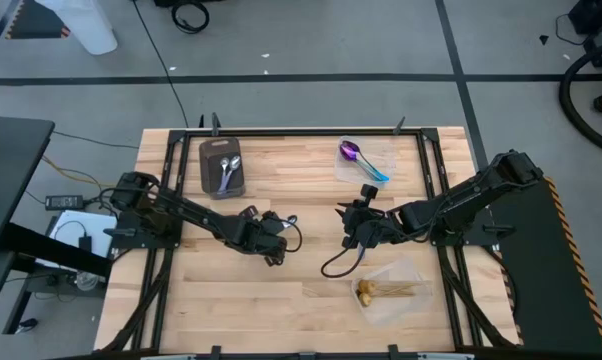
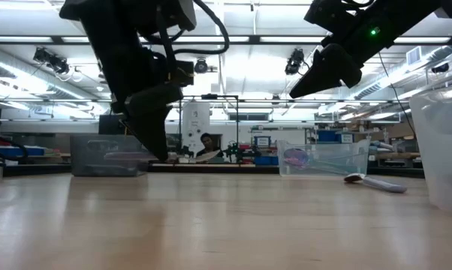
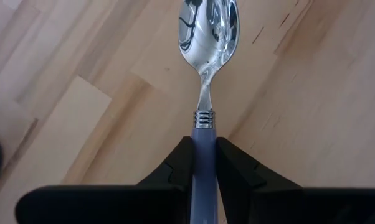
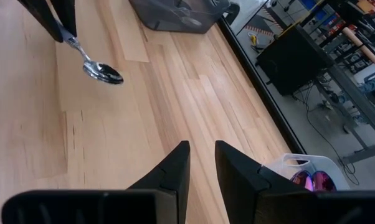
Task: Sort silverware by color (type)
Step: Put the purple spoon into the black bin
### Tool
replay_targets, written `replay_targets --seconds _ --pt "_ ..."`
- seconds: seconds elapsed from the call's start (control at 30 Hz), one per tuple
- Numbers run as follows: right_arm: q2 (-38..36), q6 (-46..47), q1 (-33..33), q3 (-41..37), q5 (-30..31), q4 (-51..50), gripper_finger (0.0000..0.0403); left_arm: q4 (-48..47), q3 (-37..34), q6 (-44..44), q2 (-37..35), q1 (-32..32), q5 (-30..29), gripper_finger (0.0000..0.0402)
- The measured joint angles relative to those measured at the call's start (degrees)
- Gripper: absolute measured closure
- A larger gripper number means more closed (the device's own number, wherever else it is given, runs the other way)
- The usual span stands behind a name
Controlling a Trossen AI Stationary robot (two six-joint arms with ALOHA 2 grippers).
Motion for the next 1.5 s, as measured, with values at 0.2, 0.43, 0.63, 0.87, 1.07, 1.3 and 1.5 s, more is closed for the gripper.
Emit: replay_targets --seconds 0.2,0.43,0.63,0.87,1.07,1.3,1.5 --pt "0.0 0.0 0.0 0.0 -0.1 0.0 0.0317 -4.5 0.0 -0.6 -1.9 0.0 -0.9 0.0346" --pt "0.0 0.0 0.0 0.0 -1.4 -0.2 0.0317 -10.8 0.0 -2.9 -6.3 0.1 -4.3 0.0346" --pt "0.0 0.0 0.0 0.0 -1.9 0.1 0.0317 -16.0 0.0 -4.6 -11.0 0.4 -7.0 0.0346" --pt "0.0 0.2 0.0 0.0 -2.9 0.2 0.0317 -21.3 0.0 -6.4 -16.2 1.0 -10.8 0.0346" --pt "0.0 0.5 0.0 0.0 -3.4 0.1 0.0317 -25.6 0.0 -6.7 -18.5 3.1 -14.0 0.0346" --pt "0.0 0.5 0.0 0.0 -3.5 -0.1 0.0317 -27.8 0.0 -3.6 -18.7 6.9 -15.3 0.0346" --pt "0.0 0.5 0.0 0.0 -3.5 -0.3 0.0317 -29.9 -0.7 -2.8 -18.7 9.2 -15.4 0.0346"
